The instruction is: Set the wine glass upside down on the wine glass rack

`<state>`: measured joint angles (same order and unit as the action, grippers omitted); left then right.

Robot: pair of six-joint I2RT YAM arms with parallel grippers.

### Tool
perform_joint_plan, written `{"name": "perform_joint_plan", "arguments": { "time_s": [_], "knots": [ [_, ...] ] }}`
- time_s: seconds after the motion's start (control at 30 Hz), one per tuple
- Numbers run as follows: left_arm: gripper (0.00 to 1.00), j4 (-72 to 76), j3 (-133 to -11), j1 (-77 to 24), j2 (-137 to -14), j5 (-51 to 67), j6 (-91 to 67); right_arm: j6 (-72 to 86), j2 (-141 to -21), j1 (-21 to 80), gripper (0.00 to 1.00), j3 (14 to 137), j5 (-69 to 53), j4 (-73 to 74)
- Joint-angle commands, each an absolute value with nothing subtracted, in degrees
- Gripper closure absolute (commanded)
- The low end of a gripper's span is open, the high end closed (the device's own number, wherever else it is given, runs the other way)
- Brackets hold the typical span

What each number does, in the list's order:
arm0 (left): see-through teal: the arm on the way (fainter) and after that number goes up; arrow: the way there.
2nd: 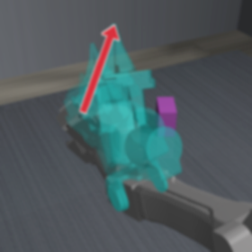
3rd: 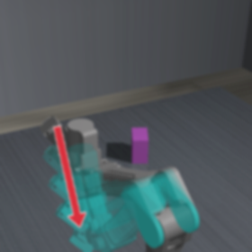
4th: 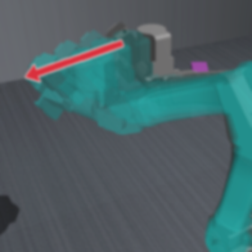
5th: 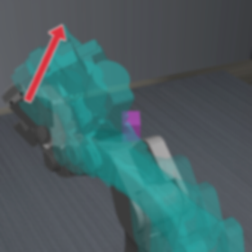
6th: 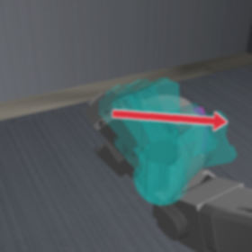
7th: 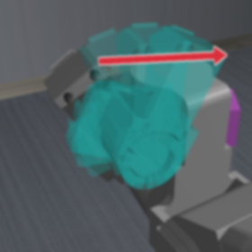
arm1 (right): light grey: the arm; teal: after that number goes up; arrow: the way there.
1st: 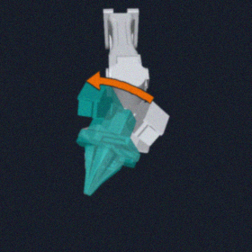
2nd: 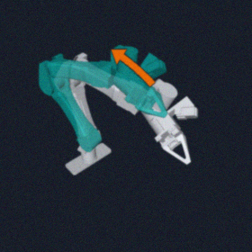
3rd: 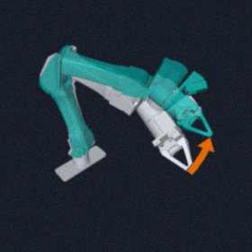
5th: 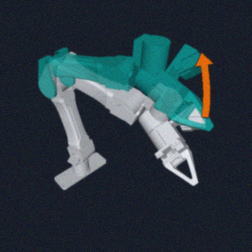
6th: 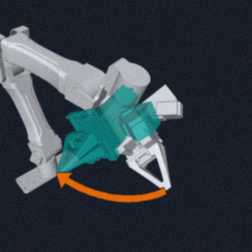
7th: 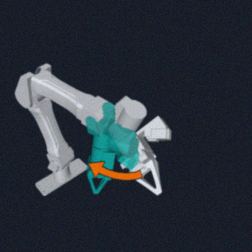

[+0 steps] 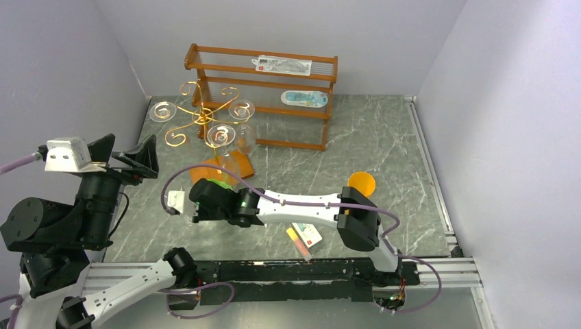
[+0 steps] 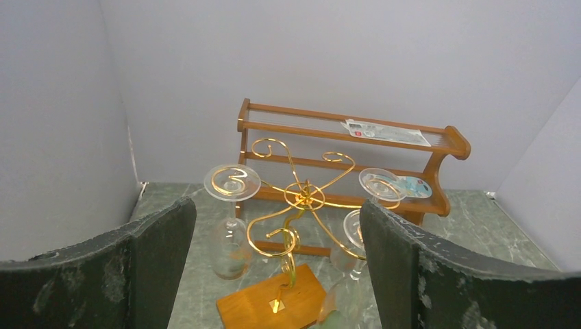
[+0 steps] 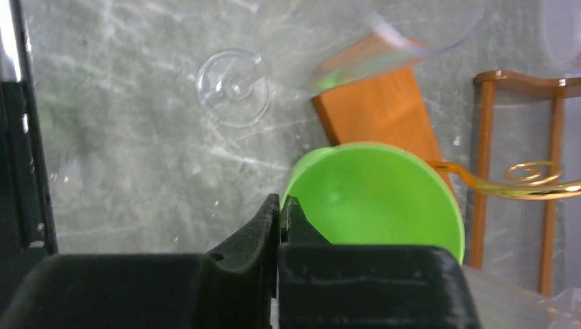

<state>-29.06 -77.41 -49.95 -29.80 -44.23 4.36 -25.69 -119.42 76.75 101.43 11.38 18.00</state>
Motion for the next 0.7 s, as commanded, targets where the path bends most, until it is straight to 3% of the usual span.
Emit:
{"name": "perform_joint_plan", "arguments": {
  "time_s": [0.0,0.43,0.67],
  "knots": [
    [0.07,-30.2,-76.9,-49.9,-30.5,-42.6,3.5,-26.8,-116.7,77.0,1.0,99.4,5.1,25.7],
    [0.07,-31.3,-78.3,-49.9,-31.0,-39.8,0.4,-24.5,-103.4,76.3,1.0,89.4,-6.7,23.6],
    [0.07,-29.3,-76.6,-49.8,-31.7,-28.9,0.4,-15.8,-86.9,65.9,1.0,73.3,-19.1,9.4]
  ]
}}
